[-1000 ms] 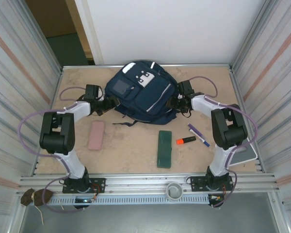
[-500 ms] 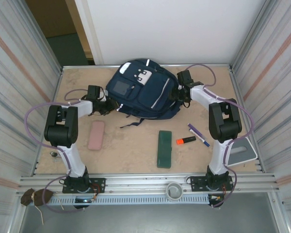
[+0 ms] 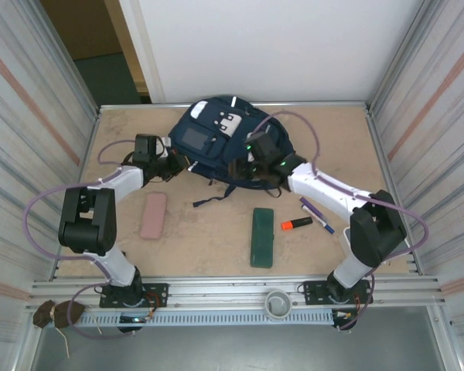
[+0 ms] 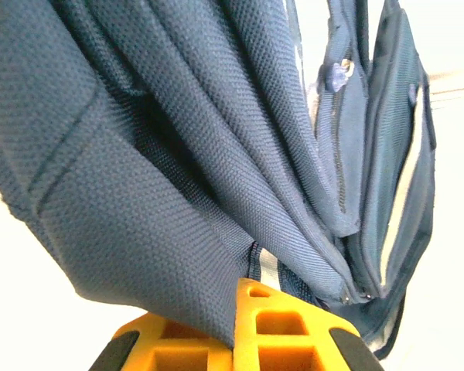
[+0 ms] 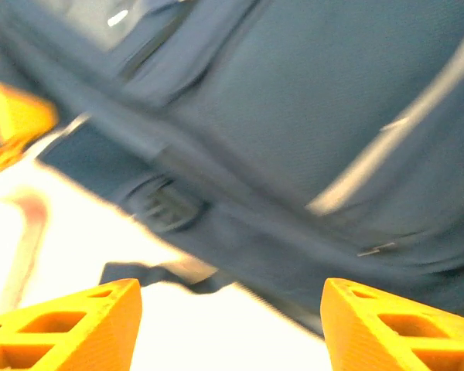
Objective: Pack the student bag
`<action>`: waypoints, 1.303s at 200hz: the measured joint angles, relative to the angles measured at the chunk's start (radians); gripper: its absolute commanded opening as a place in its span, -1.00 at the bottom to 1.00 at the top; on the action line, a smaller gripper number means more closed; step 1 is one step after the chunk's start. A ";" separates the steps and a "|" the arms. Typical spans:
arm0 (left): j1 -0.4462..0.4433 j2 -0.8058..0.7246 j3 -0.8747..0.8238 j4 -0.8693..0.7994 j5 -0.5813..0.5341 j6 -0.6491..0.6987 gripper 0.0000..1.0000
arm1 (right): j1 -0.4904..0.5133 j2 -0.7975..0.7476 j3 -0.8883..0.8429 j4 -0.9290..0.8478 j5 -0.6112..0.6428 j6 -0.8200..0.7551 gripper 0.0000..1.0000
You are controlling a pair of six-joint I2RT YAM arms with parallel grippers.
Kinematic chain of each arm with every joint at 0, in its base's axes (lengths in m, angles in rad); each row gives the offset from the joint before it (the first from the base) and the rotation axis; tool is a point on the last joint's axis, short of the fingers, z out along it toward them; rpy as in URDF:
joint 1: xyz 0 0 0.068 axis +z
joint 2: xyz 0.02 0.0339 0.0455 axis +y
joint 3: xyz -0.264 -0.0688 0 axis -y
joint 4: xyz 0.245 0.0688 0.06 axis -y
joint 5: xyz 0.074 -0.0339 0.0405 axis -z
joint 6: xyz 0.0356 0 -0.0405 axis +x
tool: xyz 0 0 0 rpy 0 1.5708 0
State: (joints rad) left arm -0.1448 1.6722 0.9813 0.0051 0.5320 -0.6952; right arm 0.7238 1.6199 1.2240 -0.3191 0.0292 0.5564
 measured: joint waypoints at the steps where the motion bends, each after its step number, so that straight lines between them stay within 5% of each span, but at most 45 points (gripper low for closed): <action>1: 0.000 -0.001 0.000 0.000 0.000 0.000 -1.00 | 0.005 0.001 -0.002 0.003 0.000 0.001 0.11; 64: -0.018 -0.010 0.000 0.000 0.000 -0.021 -1.00 | 0.217 0.169 -0.027 0.211 0.147 0.081 -0.07; 167: -0.021 -0.014 0.000 0.000 0.001 -0.025 -1.00 | 0.234 0.422 0.048 0.356 0.426 0.106 -0.14; 195: -0.021 -0.018 0.000 0.000 0.001 -0.025 -1.00 | 0.229 0.431 0.068 0.380 0.431 0.092 -0.34; 239: -0.021 -0.018 0.000 0.000 0.000 -0.024 -1.00 | 0.220 0.431 0.077 0.373 0.455 0.060 -0.91; 260: -0.021 -0.018 0.000 0.000 0.000 -0.020 -1.00 | 0.217 0.425 0.072 0.361 0.467 0.044 -1.00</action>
State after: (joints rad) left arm -0.1658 1.6543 0.9810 0.0048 0.5320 -0.7151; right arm 0.9413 2.0445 1.2964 0.0418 0.4957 0.6006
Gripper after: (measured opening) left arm 0.064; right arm 0.075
